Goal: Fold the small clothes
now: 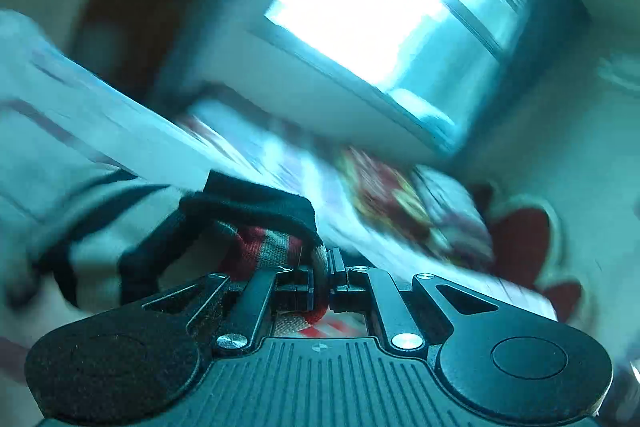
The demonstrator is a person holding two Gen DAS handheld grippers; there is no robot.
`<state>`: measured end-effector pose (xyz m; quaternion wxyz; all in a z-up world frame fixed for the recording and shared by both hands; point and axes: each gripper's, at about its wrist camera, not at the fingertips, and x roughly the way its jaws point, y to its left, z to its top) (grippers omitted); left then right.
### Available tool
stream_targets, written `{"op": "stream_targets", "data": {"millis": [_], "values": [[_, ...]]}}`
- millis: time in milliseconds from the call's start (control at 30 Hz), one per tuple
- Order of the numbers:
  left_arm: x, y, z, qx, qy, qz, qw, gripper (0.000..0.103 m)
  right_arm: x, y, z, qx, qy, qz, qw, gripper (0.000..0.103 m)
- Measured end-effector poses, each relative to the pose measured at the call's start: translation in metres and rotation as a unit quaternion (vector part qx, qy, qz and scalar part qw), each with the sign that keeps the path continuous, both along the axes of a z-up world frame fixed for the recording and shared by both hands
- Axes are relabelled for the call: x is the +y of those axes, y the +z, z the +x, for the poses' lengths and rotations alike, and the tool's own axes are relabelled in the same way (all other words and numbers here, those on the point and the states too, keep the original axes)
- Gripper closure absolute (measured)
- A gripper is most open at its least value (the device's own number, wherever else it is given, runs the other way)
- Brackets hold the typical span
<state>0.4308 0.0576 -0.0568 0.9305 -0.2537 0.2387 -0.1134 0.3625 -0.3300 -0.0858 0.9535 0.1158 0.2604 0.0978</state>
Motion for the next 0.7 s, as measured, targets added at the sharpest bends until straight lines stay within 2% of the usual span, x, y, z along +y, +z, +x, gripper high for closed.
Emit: {"op": "stream_targets", "data": {"millis": [100, 167, 200, 233, 267, 300, 333, 400, 467, 533, 567, 633, 700], "values": [[-0.077, -0.033, 0.014, 0.05, -0.065, 0.016, 0.9965, 0.097, -0.005, 0.002, -0.002, 0.005, -0.006, 0.014, 1.0, 0.065], [-0.121, -0.057, 0.022, 0.104, -0.106, 0.066, 0.9866, 0.096, -0.003, 0.002, 0.0, 0.011, -0.004, 0.024, 1.0, 0.063], [-0.134, -0.06, 0.018, 0.108, -0.102, 0.098, 0.984, 0.094, -0.001, 0.002, 0.002, 0.013, -0.004, 0.028, 1.0, 0.059], [-0.139, -0.054, 0.009, 0.09, -0.101, 0.112, 0.9844, 0.072, 0.002, 0.002, 0.004, 0.016, 0.0, 0.036, 0.999, 0.052], [-0.139, -0.045, -0.003, 0.076, -0.11, 0.11, 0.985, 0.037, 0.006, 0.001, 0.006, 0.019, 0.009, 0.048, 0.999, 0.049], [-0.135, -0.035, -0.019, 0.053, -0.105, 0.108, 0.9872, 0.028, 0.013, 0.0, 0.01, 0.025, 0.021, 0.062, 0.998, 0.046], [-0.119, -0.023, -0.032, 0.028, -0.093, 0.117, 0.9884, 0.026, 0.02, -0.002, 0.013, 0.03, 0.031, 0.071, 0.997, 0.046], [-0.082, -0.011, -0.049, 0.02, -0.072, 0.143, 0.9869, 0.026, 0.039, -0.005, 0.022, 0.045, 0.063, 0.096, 0.992, 0.046], [-0.038, -0.008, -0.062, 0.024, -0.028, 0.157, 0.9869, 0.026, 0.059, -0.013, 0.034, 0.067, 0.087, 0.121, 0.987, 0.047], [-0.001, -0.011, -0.074, 0.049, 0.019, 0.179, 0.9824, 0.026, 0.08, -0.021, 0.043, 0.083, 0.103, 0.134, 0.982, 0.047], [0.019, -0.015, -0.077, 0.065, 0.038, 0.182, 0.9805, 0.033, 0.093, -0.023, 0.046, 0.085, 0.101, 0.112, 0.985, 0.047], [0.054, -0.028, -0.075, 0.097, 0.063, 0.187, 0.9756, 0.041, 0.121, -0.021, 0.045, 0.061, 0.106, 0.026, 0.992, 0.047], [0.072, -0.041, -0.071, 0.12, 0.075, 0.193, 0.9709, 0.045, 0.148, -0.021, 0.047, 0.052, 0.132, -0.045, 0.989, 0.048]]}}
